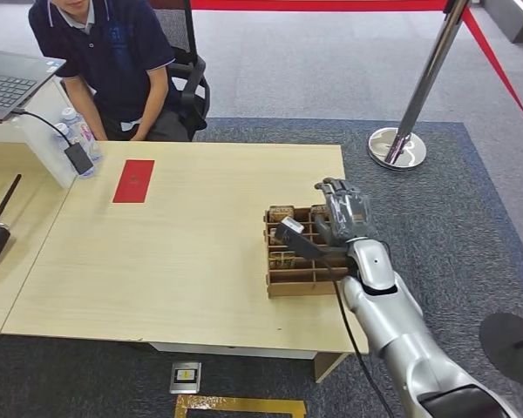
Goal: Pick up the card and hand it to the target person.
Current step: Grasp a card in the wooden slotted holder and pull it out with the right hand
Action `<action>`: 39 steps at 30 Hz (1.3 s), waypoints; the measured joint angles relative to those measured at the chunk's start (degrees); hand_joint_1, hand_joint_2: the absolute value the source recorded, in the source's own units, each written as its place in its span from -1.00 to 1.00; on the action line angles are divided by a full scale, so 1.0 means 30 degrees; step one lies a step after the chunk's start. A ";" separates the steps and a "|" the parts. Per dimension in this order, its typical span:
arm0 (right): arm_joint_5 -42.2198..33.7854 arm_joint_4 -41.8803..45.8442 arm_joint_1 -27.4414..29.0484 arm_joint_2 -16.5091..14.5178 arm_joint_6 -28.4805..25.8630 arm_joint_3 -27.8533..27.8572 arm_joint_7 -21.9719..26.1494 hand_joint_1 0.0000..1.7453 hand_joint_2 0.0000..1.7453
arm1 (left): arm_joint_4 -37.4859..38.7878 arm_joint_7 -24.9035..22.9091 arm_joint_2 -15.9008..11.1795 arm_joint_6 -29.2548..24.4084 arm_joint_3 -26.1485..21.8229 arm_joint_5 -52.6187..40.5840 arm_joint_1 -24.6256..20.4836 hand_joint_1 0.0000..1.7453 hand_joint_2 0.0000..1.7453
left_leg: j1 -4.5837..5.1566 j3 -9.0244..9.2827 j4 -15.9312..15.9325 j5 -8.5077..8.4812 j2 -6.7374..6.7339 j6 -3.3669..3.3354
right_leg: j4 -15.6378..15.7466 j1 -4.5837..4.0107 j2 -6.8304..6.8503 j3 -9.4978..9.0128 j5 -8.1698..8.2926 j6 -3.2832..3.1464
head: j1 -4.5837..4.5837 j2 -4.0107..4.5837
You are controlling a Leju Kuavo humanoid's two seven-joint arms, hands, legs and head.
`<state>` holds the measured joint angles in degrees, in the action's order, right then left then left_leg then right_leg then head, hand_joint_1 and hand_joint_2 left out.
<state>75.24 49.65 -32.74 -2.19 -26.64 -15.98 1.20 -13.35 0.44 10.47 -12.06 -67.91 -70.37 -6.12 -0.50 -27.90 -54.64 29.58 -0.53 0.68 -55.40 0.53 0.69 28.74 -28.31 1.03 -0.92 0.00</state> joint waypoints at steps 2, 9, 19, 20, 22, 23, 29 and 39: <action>0.0007 -0.0155 -0.0192 -0.0004 0.0009 0.0004 0.0060 -0.26 1.00 | 0.0000 0.0000 0.0000 0.0000 0.0000 0.0033 0.0000 -1.00 -1.00 | 0.0000 0.0000 0.0000 0.0000 0.0000 0.0000 | 0.0000 0.0000 0.0000 0.0000 0.0000 0.0000 | 0.0000 0.0000; 0.0042 -0.0845 -0.0864 -0.0080 -0.0009 0.0053 0.0235 -0.25 1.00 | 0.0000 0.0000 0.0000 0.0000 -0.0007 0.0104 0.0000 -1.00 -1.00 | 0.0000 0.0000 0.0000 0.0000 0.0000 0.0000 | 0.0000 0.0000 0.0000 0.0000 0.0000 0.0000 | 0.0004 0.0000; -0.0226 -0.2022 -0.1256 -0.0175 -0.0587 0.0151 0.0408 -0.28 1.00 | 0.0000 0.0106 0.0000 -0.0036 -0.0007 0.0275 0.0003 -1.00 -1.00 | 0.0000 0.0002 -0.0001 -0.0001 0.0000 0.0000 | 0.0000 0.0000 0.0000 -0.0001 0.0001 0.0000 | 0.0006 0.0000; -0.0226 -0.2089 -0.1255 -0.0182 -0.0621 0.0160 0.0404 -0.28 1.00 | 0.0000 0.0120 0.0000 -0.0040 -0.0007 0.0282 0.0003 -1.00 -1.00 | 0.0000 0.0002 -0.0001 -0.0001 0.0000 0.0000 | 0.0000 0.0000 0.0000 -0.0001 0.0001 0.0000 | 0.0006 0.0000; -0.0227 -0.2215 -0.1250 -0.0188 -0.0681 0.0197 0.0397 -0.28 1.00 | 0.0000 0.0157 0.0000 -0.0075 -0.0007 0.0304 0.0002 -1.00 -1.00 | 0.0000 0.0002 -0.0001 -0.0001 0.0000 0.0000 | 0.0000 0.0000 0.0000 0.0000 0.0001 0.0000 | 0.0004 0.0000; -0.0226 -0.2258 -0.1247 -0.0188 -0.0712 0.0229 0.0395 -0.28 1.00 | 0.0000 0.0180 0.0000 -0.0102 -0.0007 0.0310 0.0002 -1.00 -1.00 | 0.0000 0.0002 -0.0001 -0.0001 0.0000 0.0000 | 0.0000 0.0000 0.0000 0.0000 0.0001 0.0000 | 0.0004 0.0000; -0.0151 -0.2322 -0.1203 -0.0175 -0.0851 0.0426 0.0397 -0.04 1.00 | 0.0000 0.0279 0.0000 -0.0175 -0.0007 0.0317 0.0002 -1.00 -1.00 | 0.0000 0.0004 -0.0001 -0.0001 0.0000 0.0000 | 0.0001 0.0000 0.0000 0.0000 0.0001 0.0000 | 0.0002 0.0000; -0.0045 -0.2387 -0.1153 -0.0175 -0.0812 0.0437 0.0454 0.59 1.00 | 0.0007 0.0242 0.0005 -0.0204 -0.0007 0.0388 -0.0001 -1.00 -1.00 | 0.0000 0.0003 -0.0002 -0.0001 0.0000 0.0000 | -0.0001 0.0000 0.0000 -0.0002 0.0002 0.0000 | -0.0001 0.0000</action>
<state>75.10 42.49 -36.20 -2.72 -29.08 -14.67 2.56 -13.33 1.16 10.49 -12.68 -67.93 -69.20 -6.12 -0.50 -27.89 -54.65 29.57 -0.53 0.68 -55.40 0.53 0.69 28.74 -28.31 1.03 -0.93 0.00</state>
